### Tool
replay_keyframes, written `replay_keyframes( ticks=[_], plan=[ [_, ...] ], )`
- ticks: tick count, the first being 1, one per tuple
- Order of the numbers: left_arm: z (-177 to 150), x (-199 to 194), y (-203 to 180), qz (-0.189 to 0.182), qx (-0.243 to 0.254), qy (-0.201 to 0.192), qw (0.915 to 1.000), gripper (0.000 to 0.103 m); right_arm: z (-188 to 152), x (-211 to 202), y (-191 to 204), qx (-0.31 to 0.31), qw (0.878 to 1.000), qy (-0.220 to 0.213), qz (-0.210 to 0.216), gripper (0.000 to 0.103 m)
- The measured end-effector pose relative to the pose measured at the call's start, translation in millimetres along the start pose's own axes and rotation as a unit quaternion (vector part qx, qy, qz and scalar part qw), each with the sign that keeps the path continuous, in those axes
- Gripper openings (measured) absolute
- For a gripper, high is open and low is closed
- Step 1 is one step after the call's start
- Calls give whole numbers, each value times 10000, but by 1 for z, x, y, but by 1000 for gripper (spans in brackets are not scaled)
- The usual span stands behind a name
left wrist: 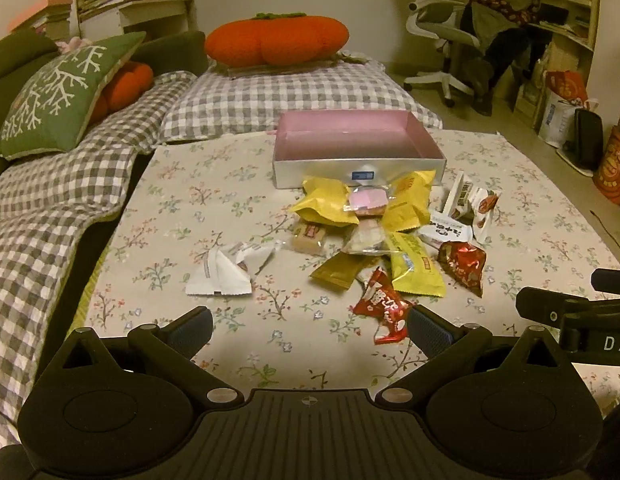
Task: Organize snacks
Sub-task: 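Move left tool toward white paper wrapper while right tool approaches white nut-print packet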
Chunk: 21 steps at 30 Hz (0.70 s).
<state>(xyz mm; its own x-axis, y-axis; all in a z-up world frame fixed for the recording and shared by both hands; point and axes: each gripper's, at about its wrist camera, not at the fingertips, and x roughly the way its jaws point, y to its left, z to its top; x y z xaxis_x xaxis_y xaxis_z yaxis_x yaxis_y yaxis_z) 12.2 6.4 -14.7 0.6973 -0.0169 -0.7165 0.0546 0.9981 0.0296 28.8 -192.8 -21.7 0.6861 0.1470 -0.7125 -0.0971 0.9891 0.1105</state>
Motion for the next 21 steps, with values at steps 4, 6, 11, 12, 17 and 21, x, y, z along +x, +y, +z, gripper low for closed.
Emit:
replay_keyframes(
  ticks=[4,6,11,12,17,21],
  plan=[
    [0,2,5,8,-63,30,10000,103,2,0,4,-113,9999,-28,-89,103],
    [1,3,8,13,-96,50,9999,103,3,1,5,-123,9998,-34,-119,103],
    [2,6,13,62,-161,48,9998,103,7,2,7,-102,9998,-61,-173,103],
    [3,6,15,61,-181,53,9998,103,8,3,7,-99,9998,-69,-188,103],
    [4,10,18,79,-236,84,9997,103,10,5,10,-137,9997,-61,-203,103],
    [3,13,20,57,-268,134,9995,103,10,7,14,-228,9994,-11,-254,103]
  ],
)
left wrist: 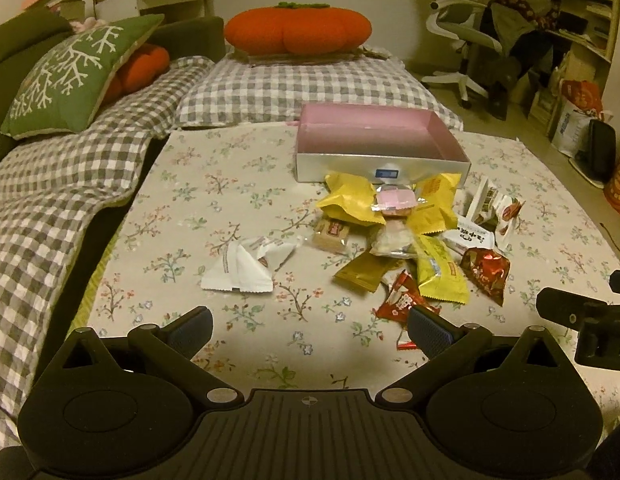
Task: Organize snacks
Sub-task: 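Move left tool toward white paper wrapper while right tool approaches white nut-print packet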
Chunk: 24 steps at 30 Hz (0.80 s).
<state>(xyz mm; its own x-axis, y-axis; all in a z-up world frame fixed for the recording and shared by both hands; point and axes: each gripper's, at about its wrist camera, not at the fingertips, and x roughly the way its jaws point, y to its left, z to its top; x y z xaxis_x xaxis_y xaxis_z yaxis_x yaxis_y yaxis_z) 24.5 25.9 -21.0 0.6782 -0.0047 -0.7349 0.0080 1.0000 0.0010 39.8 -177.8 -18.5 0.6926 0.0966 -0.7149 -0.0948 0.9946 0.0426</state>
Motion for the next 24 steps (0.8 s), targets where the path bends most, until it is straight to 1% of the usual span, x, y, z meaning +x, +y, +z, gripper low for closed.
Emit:
replay_keyframes(
  ticks=[12,19,24],
  plan=[
    [1,12,6,3,-67,157,9999,103,3,10,5,-58,9997,216,-136,103],
    [6,24,13,48,-113,268,9996,103,8,19,7,-71,9995,272,-135,103],
    [11,32,18,47,-153,315,9994,103,13,24,10,-173,9993,255,-234,103]
  ],
)
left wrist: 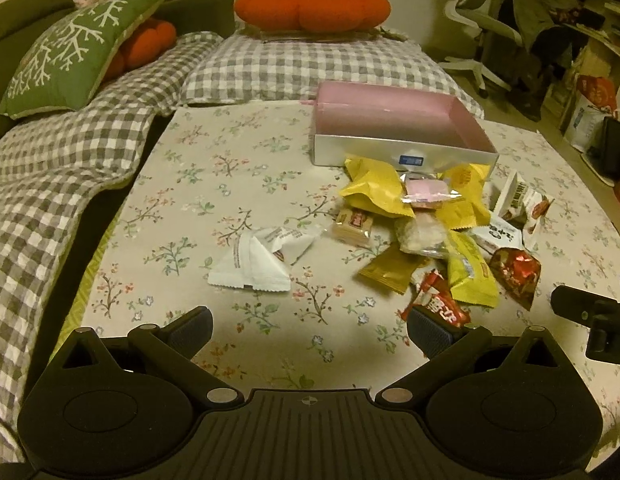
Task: Organize snacks
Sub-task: 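Move left tool toward white paper wrapper while right tool approaches white nut-print packet, then close left tool on white wrapper while right tool closes on nut-print packet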
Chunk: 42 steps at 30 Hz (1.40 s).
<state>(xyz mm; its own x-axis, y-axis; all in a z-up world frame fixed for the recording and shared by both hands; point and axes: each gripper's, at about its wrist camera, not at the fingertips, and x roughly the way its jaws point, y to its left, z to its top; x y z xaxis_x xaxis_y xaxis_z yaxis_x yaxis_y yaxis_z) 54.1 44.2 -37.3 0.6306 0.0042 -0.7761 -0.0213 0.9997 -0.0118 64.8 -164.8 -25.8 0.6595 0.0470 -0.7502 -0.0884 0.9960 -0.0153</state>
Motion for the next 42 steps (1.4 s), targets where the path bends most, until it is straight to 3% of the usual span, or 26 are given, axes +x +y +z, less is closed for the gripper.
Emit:
replay_keyframes(
  ticks=[5,10,13,18,24,31,34,42],
  plan=[
    [15,6,19,-71,-137,51,9999,103,6,7,-5,66,9996,82,250,103],
    [39,10,60,-126,-676,23,9976,103,21,19,-32,913,9929,260,711,103],
    [50,12,78,-176,-919,24,9956,103,30,22,-46,1351,9877,171,763,103],
    [51,30,91,-319,-1207,346,9916,103,42,32,-46,1203,9899,331,680,103],
    [44,60,72,-336,-839,753,9931,103,38,48,-39,1063,9894,643,758,102],
    [49,81,62,-164,-375,828,9957,103,36,59,-48,1279,9840,865,894,94],
    [49,89,62,-163,-294,890,9955,103,34,65,-58,1560,9781,979,967,81],
    [46,105,65,-102,-159,1014,9947,103,33,71,-67,1749,9742,1057,955,78]
  ],
)
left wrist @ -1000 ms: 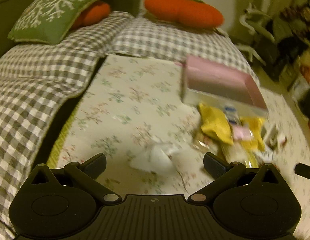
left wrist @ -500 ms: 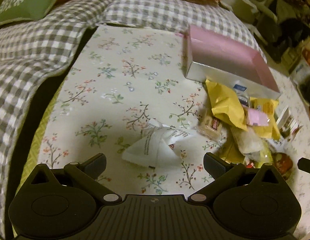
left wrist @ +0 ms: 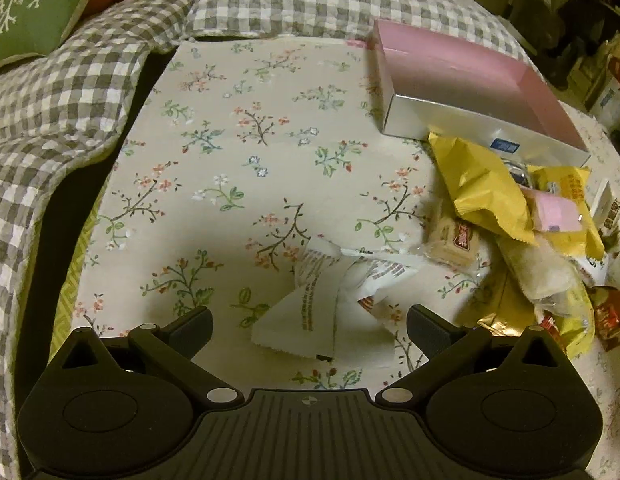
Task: Organize snacks
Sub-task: 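Close left tool on white wrapper while right tool closes on nut-print packet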
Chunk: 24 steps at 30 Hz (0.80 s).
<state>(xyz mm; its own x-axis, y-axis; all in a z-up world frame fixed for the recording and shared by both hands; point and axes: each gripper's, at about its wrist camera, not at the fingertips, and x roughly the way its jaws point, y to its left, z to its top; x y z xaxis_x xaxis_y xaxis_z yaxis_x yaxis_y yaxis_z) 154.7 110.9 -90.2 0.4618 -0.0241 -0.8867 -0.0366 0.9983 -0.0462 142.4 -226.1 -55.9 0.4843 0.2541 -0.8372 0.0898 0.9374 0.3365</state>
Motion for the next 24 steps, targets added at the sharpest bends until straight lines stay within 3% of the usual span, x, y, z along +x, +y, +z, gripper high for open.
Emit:
replay_keyframes(
  ticks=[9,14,22,24],
  plan=[
    [0,10,-3,-23,166,3,9999,101,32,7,-24,668,9974,-278,-23,78],
    [2,10,-1,3,177,-79,9998,101,51,20,-22,400,9984,-379,-103,88],
    [7,10,13,-187,-168,-121,9996,101,65,49,-33,588,9981,-172,60,85],
    [6,12,15,-233,-191,-79,9995,101,64,54,-31,575,9983,-78,63,78]
  ],
)
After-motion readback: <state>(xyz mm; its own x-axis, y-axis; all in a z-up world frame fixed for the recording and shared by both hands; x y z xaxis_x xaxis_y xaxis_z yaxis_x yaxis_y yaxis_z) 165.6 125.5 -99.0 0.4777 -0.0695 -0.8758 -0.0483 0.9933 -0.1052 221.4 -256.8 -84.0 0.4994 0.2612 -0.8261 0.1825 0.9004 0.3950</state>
